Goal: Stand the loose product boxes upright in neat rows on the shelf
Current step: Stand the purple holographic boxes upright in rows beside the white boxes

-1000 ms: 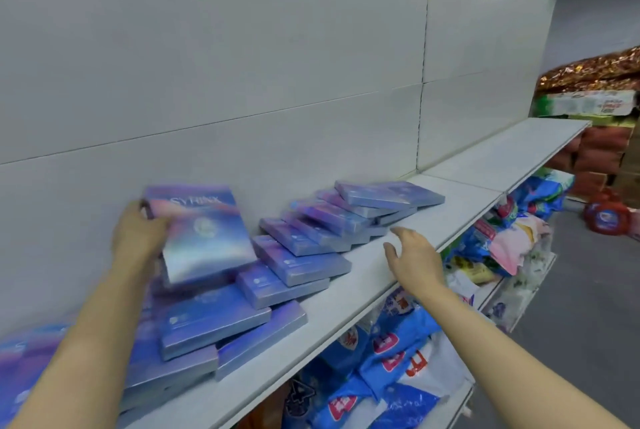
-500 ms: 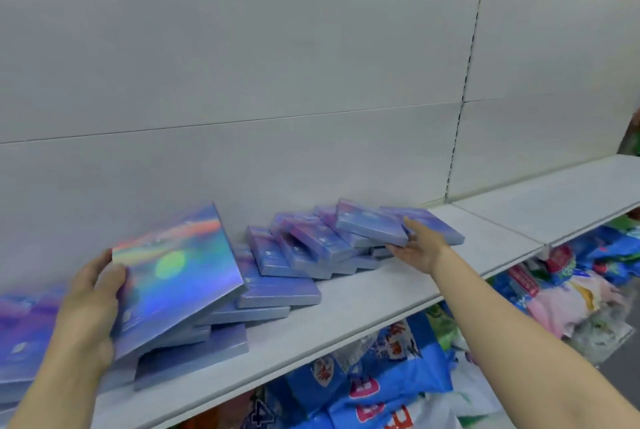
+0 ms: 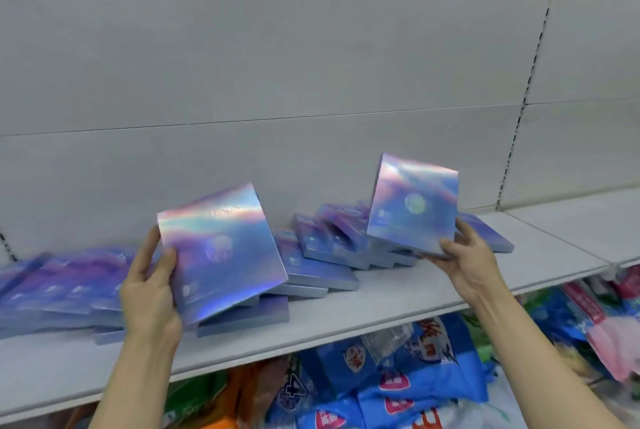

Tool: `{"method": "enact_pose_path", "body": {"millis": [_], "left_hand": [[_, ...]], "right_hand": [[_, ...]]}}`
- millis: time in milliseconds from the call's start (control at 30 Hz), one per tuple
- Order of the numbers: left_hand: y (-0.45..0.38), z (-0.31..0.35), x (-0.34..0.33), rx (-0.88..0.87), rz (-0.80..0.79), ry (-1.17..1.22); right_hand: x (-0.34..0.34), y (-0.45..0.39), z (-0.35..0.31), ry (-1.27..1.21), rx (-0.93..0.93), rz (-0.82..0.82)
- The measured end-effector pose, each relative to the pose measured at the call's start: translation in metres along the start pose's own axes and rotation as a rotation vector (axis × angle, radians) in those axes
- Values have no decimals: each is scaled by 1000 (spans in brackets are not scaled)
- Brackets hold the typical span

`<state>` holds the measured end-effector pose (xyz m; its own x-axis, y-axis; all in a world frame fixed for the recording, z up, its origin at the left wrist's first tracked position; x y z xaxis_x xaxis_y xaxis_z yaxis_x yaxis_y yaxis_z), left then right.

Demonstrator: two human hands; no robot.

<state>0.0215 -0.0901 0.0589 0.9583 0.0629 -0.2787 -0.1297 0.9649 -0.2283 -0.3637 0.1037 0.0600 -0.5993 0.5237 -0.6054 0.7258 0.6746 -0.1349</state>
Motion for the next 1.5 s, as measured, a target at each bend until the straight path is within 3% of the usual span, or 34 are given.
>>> {"method": "enact_pose_path", "body": {"millis": [200, 500, 867, 1100, 1500], "left_hand": [[10, 33, 52, -83, 106, 106], [0, 76, 178, -146, 87, -17], [-14, 110, 336, -122, 210, -119], [-59, 113, 395, -81, 273, -144], [-188, 115, 466, -209, 389, -211]], "right_hand": [[-69, 71, 34, 23, 45, -109], [-163, 171, 108, -3, -17, -149], [-264, 279, 181, -79, -93, -166], [-321, 293, 224, -59, -170, -207], [-414, 260, 288, -11, -174, -324]]}}
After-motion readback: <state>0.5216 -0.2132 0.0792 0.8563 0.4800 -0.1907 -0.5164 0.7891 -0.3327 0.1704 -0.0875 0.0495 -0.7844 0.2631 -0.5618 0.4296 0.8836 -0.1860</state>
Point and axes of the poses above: each hand's wrist, its own y-axis away from the middle knuckle, its own x-axis out of the back of the hand, z = x × y, the point moved 1 cm from there along -y, towards the middle knuckle, and after that the axes turned 8 degrees about -y, right-handed, at the moved point
